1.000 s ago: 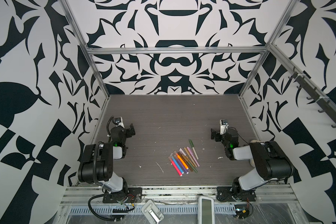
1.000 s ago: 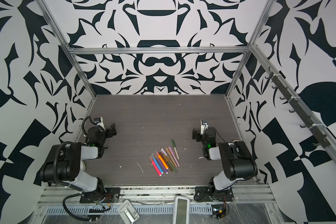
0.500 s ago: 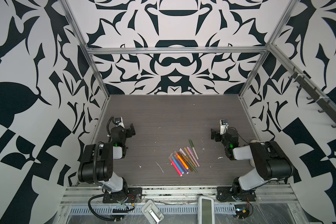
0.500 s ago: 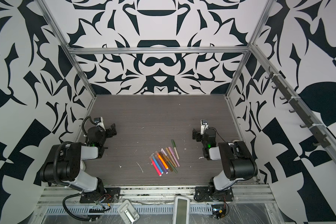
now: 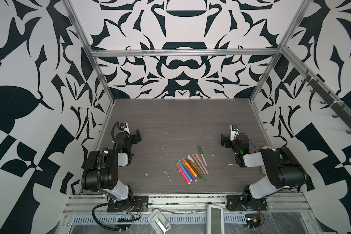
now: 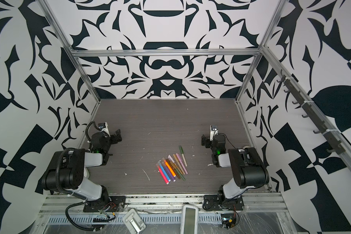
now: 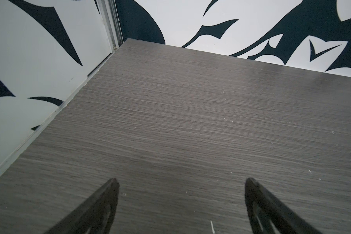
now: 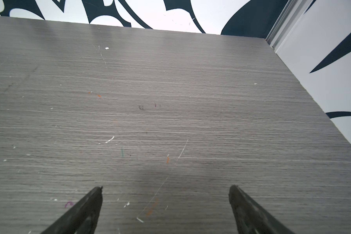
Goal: Open the pen caps
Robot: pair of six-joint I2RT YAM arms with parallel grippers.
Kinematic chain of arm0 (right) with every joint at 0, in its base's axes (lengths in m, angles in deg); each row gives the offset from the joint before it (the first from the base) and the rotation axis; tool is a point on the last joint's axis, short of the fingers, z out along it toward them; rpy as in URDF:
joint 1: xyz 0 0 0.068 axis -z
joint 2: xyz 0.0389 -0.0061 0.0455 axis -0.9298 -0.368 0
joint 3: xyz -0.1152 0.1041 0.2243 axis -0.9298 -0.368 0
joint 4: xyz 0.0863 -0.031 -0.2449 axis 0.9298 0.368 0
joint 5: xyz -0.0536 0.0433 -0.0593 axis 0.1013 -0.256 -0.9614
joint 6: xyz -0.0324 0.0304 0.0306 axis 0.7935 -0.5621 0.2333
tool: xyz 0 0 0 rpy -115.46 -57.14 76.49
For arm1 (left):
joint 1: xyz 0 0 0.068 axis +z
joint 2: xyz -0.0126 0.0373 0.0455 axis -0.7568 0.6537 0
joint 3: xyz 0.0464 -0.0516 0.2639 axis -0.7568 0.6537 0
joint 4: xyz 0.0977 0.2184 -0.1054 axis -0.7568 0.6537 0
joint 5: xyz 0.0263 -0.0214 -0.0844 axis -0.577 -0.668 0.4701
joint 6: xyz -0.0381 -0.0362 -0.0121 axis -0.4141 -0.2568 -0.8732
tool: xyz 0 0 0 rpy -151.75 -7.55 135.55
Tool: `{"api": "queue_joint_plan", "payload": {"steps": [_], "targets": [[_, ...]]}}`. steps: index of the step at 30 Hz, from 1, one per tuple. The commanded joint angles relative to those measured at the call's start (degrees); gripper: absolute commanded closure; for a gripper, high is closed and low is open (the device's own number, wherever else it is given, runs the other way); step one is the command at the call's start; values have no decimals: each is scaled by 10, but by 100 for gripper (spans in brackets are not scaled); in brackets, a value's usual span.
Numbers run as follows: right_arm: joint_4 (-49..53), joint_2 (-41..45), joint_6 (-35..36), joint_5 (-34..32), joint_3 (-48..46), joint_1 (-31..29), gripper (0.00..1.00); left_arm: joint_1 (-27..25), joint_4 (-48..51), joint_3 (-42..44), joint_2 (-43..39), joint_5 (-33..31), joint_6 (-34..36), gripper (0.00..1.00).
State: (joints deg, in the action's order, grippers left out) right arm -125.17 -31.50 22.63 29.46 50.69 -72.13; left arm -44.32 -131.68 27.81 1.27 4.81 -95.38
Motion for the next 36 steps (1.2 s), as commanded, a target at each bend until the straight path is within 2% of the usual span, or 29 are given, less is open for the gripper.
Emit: {"api": "queue_joint_plan", "payload": {"steps": [1,3,5,6,7,8,10,11,12,14,17,19,21,24,26,30,32,34,36], "targets": [[-10,7,-12,-25,15,0,0,3,-2,-1,1,3,1,1],[-12,10,-17,-33,13,0,0,2,-11,3,-3,-20,-4,1],[27,54,-7,-23,16,-5,0,-13,12,15,-61,-106,-24,1],[114,101,-9,-20,37,-14,0,-33,55,18,-124,-136,-13,1],[239,148,-43,-23,78,-19,0,-57,111,11,-202,-169,-12,1],[338,177,-57,-9,121,-20,0,-72,160,1,-257,-194,-64,1],[517,209,-144,2,207,-20,0,-80,295,-31,-374,-176,-243,1],[557,215,-180,20,228,-20,0,-88,297,-28,-399,-138,-277,1],[609,220,-212,36,248,-19,0,-109,258,-12,-412,-99,-290,1],[661,223,-258,87,260,-19,0,-181,224,7,-405,-107,-286,1],[688,224,-310,207,245,-18,0,-296,292,-27,-352,-152,-215,1],[622,255,-365,281,193,-18,0,-351,321,-48,-308,-189,-188,1],[565,298,-422,295,137,-18,0,-380,317,-57,-293,-189,-161,1],[533,360,-478,280,87,-19,0,-387,345,-79,-278,-176,-148,1],[533,380,-488,280,70,-21,0,-387,368,-95,-265,-183,-149,1],[589,375,-466,252,53,-35,0,-387,371,-111,-248,-151,-144,1],[632,373,-444,228,63,-52,0,-387,380,-117,-240,-159,-147,1],[687,372,-416,178,89,-90,0,-387,389,-124,-236,-175,-142,1],[752,360,-387,96,141,-166,0,-386,385,-122,-236,-187,-148,1]]}}
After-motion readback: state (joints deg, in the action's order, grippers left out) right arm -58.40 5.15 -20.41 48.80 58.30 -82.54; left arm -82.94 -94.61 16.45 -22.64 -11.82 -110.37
